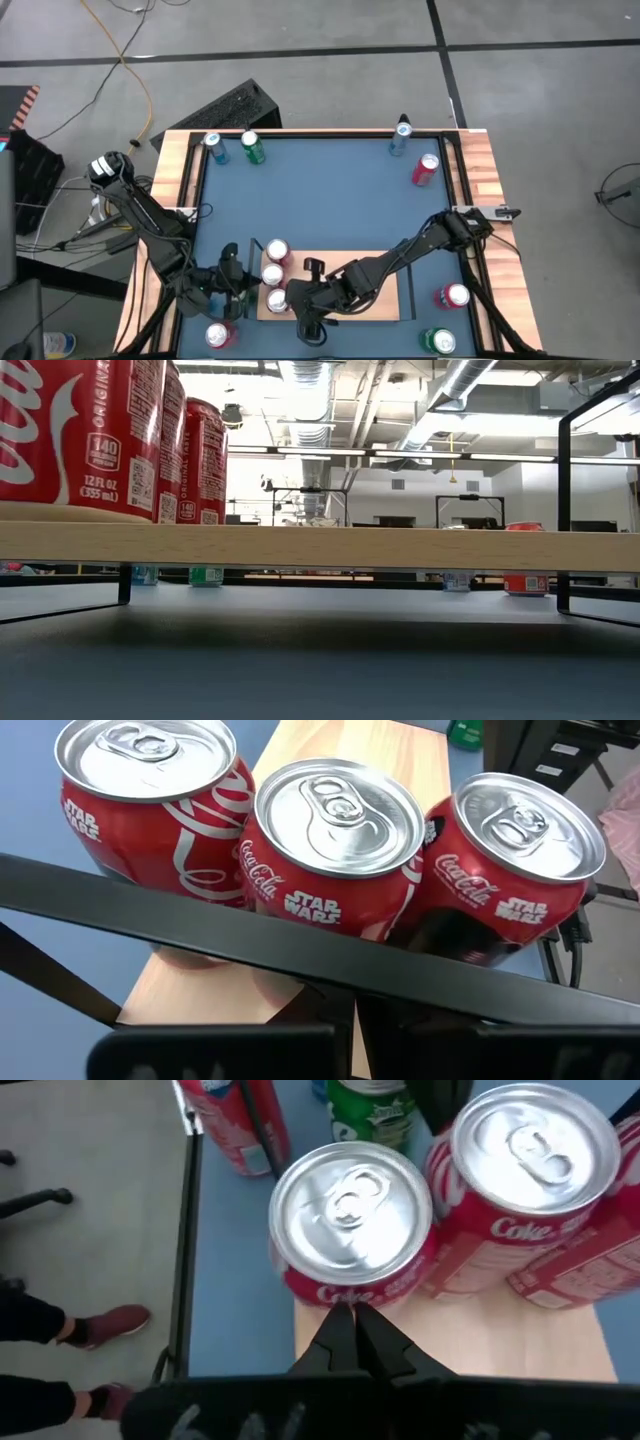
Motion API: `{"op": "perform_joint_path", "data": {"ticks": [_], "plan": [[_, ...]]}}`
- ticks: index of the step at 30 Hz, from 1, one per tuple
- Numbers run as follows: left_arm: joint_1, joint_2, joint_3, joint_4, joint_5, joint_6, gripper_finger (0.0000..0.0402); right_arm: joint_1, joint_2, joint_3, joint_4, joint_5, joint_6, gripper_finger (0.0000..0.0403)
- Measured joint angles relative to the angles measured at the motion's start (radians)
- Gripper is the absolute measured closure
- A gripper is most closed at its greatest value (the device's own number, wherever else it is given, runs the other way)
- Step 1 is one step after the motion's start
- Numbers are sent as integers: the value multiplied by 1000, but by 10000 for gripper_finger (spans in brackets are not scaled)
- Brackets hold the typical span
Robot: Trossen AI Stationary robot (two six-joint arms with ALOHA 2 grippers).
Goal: Place canned beverage on shelf
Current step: Put the red soda can on the shelf aligned with the other red soda can
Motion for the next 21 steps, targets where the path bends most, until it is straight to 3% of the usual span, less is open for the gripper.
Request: {"op": "perform_joint_path", "data": {"ticks": [21], "plan": [[14, 0, 0, 2, -1, 0, 401, -23, 0, 0, 54, -3, -21, 403]]}}
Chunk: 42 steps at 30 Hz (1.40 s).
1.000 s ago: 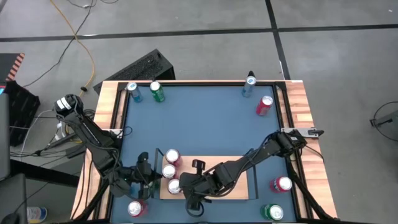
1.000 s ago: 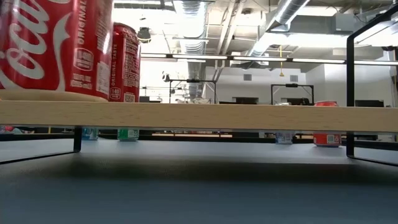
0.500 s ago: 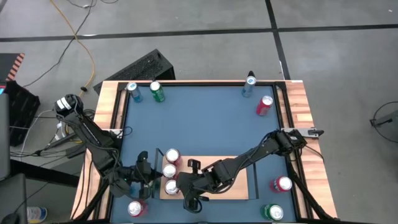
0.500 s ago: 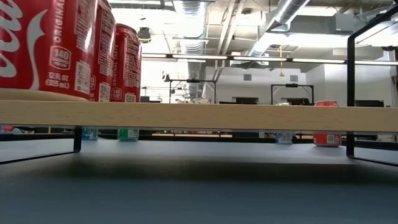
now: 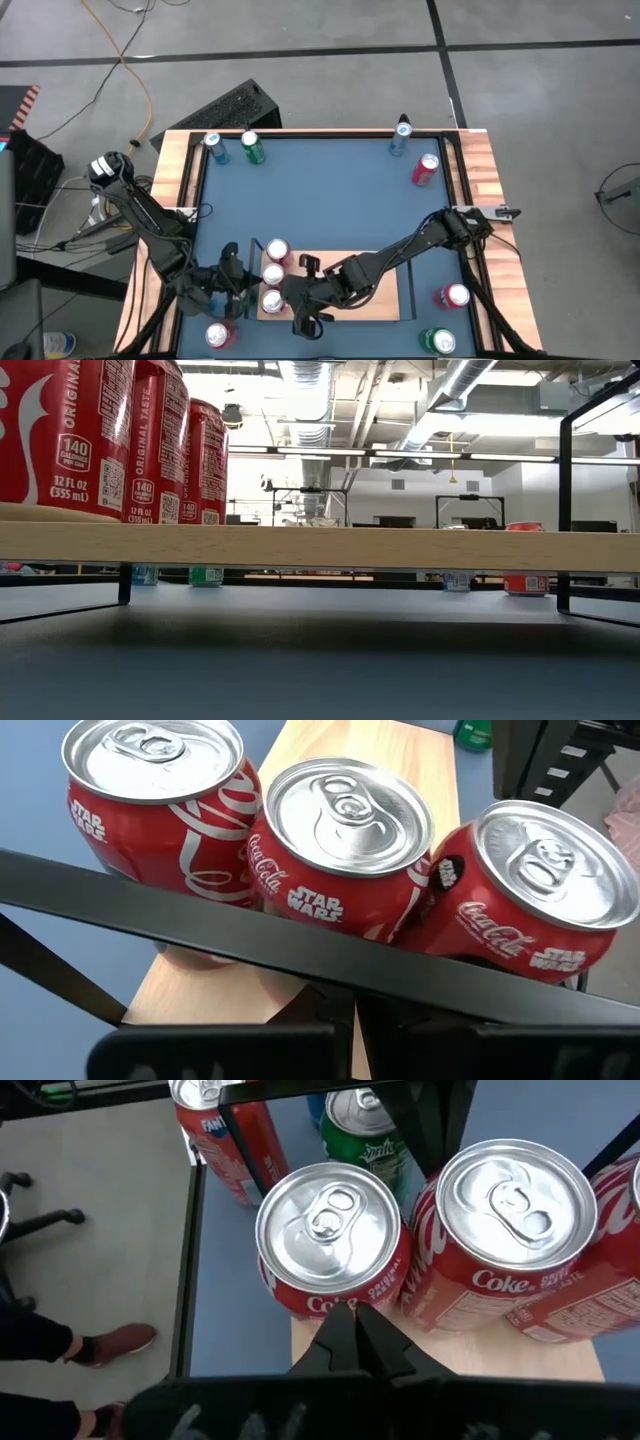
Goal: Place canned beverage on shelf
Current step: Put the red soda can on the shelf aligned with the other red soda can
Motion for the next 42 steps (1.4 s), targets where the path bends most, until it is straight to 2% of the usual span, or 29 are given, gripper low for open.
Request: {"op": "perform_joint_path", "data": {"ticks": [6, 20, 24, 33, 39, 42], "plan": [[1, 0, 0, 0, 1, -2, 401, 1, 0, 0, -66, 117, 50, 403], [1, 0, 0, 29, 12, -26, 401, -12, 0, 0, -81, 116, 52, 403], [1, 0, 0, 71, 48, 9, 401, -18, 0, 0, -82, 117, 52, 403], [2, 0, 0, 73, 44, 13, 401, -20, 0, 0, -91, 133, 74, 403], [2, 0, 0, 70, 40, 7, 401, -20, 0, 24, -247, 216, 162, 403], [2, 0, 0, 48, 20, 3, 401, -36, -3, 27, -292, 223, 176, 403]]}}
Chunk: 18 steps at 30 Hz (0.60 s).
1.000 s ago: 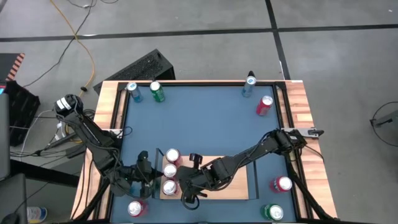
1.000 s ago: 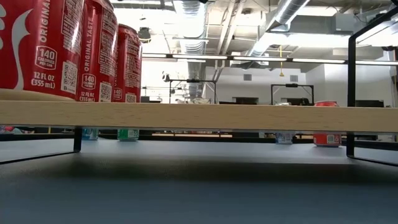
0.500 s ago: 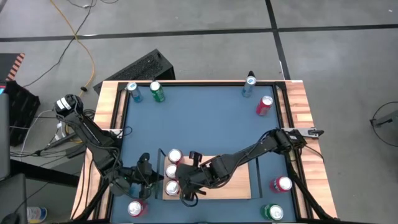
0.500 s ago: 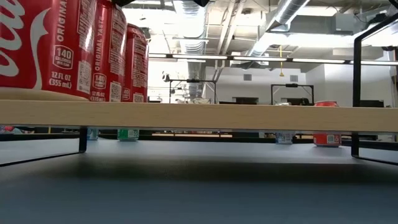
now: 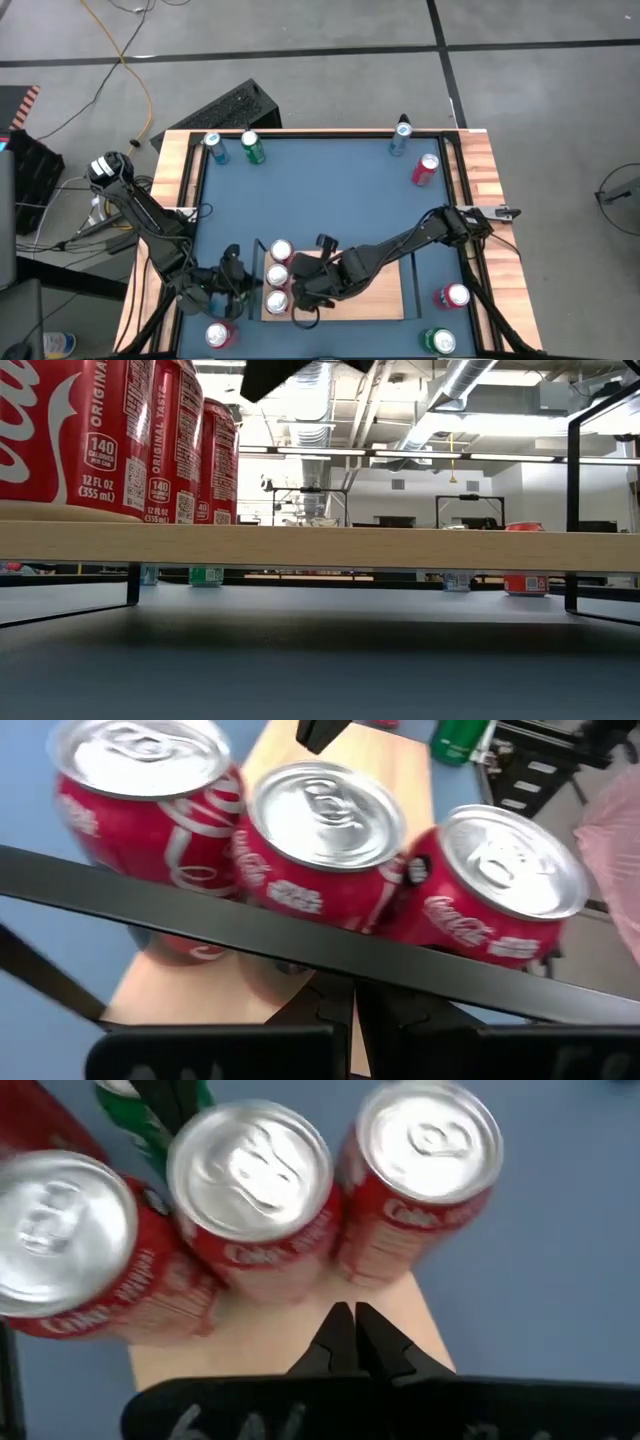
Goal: Place canned beverage on shelf
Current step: Put the red soda can on the shelf aligned with the other red soda can
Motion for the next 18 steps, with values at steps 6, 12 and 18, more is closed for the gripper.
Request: {"op": "perform_joint_path", "data": {"ticks": [6, 12, 18], "plan": [[2, 0, 0, -81, -40, -88, 401, -42, 2, 0, 1, 4, -38, 403], [5, 0, 0, -89, -48, -106, 401, -71, 2, 0, 3, 3, -115, 403], [5, 0, 0, -92, -52, -127, 402, -85, 2, 0, 16, -1, -184, 403]]}}
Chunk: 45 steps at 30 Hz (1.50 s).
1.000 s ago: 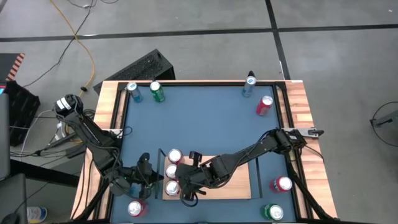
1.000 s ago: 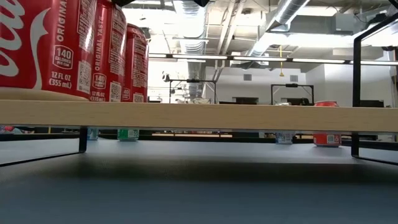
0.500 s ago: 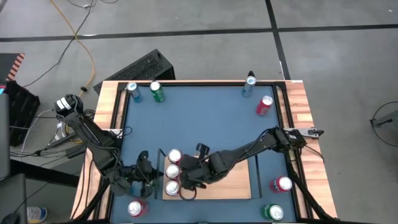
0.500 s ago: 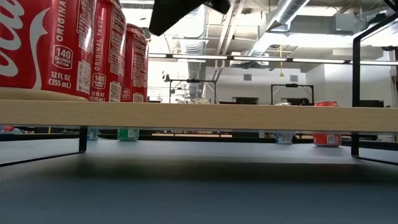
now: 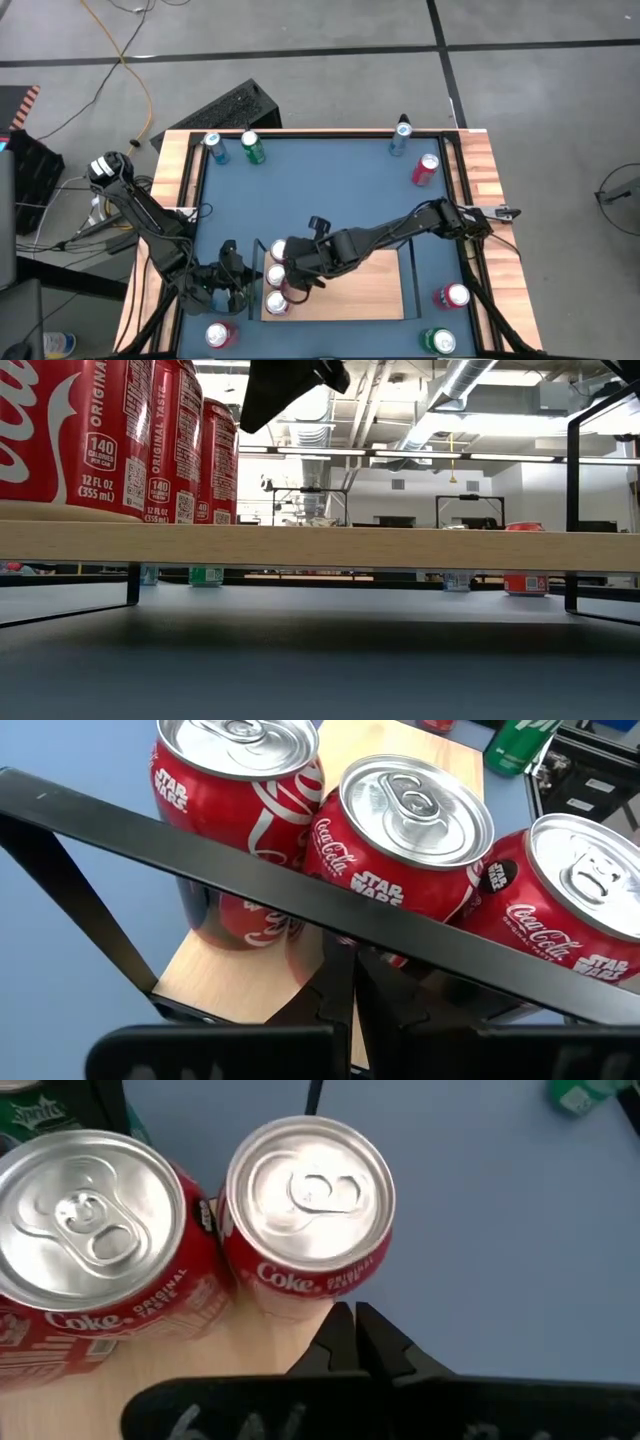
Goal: Place canned beverage on shelf
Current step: Put the red soda can on the shelf aligned with the other red soda can, then put the top left green soda can on the shelf aligned with the left red soda can
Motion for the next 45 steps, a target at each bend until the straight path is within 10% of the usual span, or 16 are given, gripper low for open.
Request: {"op": "perform_joint_path", "data": {"ticks": [14, 30, 45], "plan": [[0, -7, 0, -31, 23, 0, 402, -10, 0, -7, 29, -32, -46, 403], [0, -282, 1, -444, 78, -208, 398, 5, -66, 118, -224, -26, -58, 403], [2, -559, 13, -300, -105, 18, 228, 10, -368, 119, -505, -19, -61, 302]]}}
